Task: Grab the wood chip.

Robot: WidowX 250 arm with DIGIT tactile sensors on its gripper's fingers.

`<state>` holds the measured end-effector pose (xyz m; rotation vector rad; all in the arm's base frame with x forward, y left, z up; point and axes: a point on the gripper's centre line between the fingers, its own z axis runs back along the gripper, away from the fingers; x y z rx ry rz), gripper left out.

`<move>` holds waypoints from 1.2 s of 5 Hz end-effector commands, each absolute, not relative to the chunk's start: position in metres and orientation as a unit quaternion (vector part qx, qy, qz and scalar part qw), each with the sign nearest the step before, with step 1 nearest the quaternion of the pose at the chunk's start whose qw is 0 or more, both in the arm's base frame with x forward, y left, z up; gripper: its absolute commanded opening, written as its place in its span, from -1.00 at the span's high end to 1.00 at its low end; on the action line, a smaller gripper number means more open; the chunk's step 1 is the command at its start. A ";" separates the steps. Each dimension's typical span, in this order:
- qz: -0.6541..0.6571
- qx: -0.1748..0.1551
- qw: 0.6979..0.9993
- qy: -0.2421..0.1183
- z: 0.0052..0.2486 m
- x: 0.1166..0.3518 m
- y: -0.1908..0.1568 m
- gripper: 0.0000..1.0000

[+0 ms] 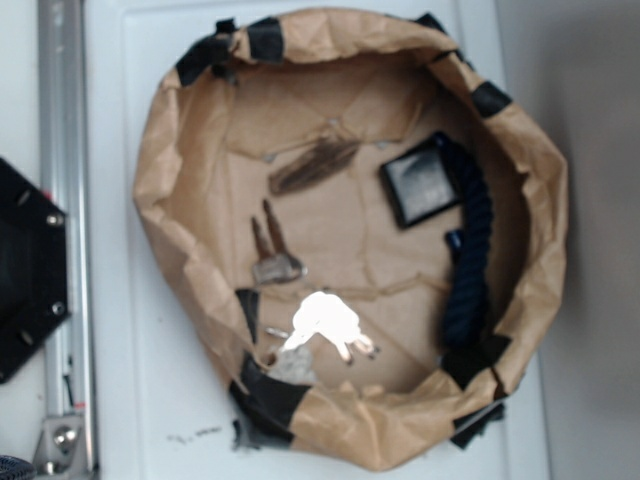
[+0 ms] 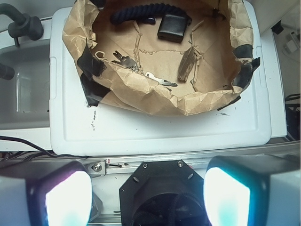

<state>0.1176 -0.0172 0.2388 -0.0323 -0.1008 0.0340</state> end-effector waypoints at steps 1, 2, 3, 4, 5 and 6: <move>0.017 -0.016 0.998 -0.050 0.239 0.118 -0.017 -1.00; 0.064 0.113 0.987 -0.092 0.200 0.167 0.013 -1.00; 0.098 0.070 0.992 -0.035 0.157 0.211 -0.002 -1.00; 0.141 0.047 0.989 -0.022 0.125 0.244 0.003 -1.00; 0.136 0.023 0.990 0.018 0.086 0.257 0.010 -1.00; 0.109 -0.017 0.994 0.005 0.059 0.255 0.023 -1.00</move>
